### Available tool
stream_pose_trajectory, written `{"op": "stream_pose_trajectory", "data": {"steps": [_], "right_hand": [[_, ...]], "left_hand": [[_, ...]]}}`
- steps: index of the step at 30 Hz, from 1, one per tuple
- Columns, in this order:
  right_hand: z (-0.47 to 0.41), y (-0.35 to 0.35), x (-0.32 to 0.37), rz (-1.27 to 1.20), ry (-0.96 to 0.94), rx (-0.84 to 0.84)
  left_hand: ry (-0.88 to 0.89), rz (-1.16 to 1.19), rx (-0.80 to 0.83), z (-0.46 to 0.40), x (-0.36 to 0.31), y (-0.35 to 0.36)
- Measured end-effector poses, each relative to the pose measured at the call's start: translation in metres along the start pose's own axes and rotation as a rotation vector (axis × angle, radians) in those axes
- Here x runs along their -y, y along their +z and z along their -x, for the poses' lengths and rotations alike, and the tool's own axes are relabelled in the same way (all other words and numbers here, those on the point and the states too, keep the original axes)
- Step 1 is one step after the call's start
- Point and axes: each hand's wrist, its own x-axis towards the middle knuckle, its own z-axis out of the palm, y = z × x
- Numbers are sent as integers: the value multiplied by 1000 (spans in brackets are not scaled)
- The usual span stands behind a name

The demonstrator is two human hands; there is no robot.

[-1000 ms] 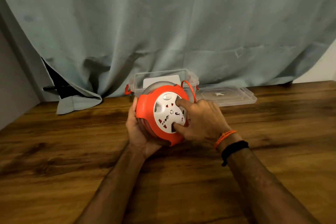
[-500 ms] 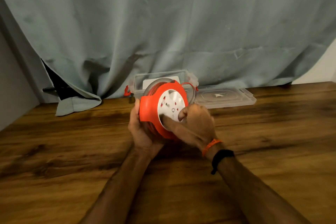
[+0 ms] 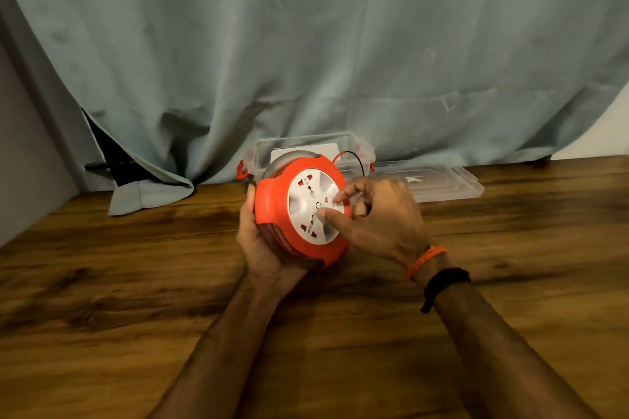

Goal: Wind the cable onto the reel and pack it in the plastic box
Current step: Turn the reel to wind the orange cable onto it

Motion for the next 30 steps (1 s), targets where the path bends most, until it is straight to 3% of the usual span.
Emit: {"op": "stream_pose_trajectory", "data": {"steps": [3, 7, 15, 20, 26, 28, 30], "right_hand": [[1, -15, 4, 87, -115, 136], [5, -15, 1, 220, -204, 183], [8, -7, -6, 316, -312, 79], [11, -1, -7, 358, -291, -21], [19, 8, 6, 221, -46, -38], [20, 15, 16, 31, 130, -47], [20, 28, 17, -186, 357, 75]], "left_hand": [[-33, -15, -13, 2, -4, 2], [-62, -11, -16, 1, -5, 2], [-133, -8, 60, 2, -3, 5], [-68, -45, 11, 2, 0, 5], [54, -63, -69, 3, 3, 7], [111, -70, -103, 3, 5, 10], [151, -107, -146, 3, 6, 13]]}}
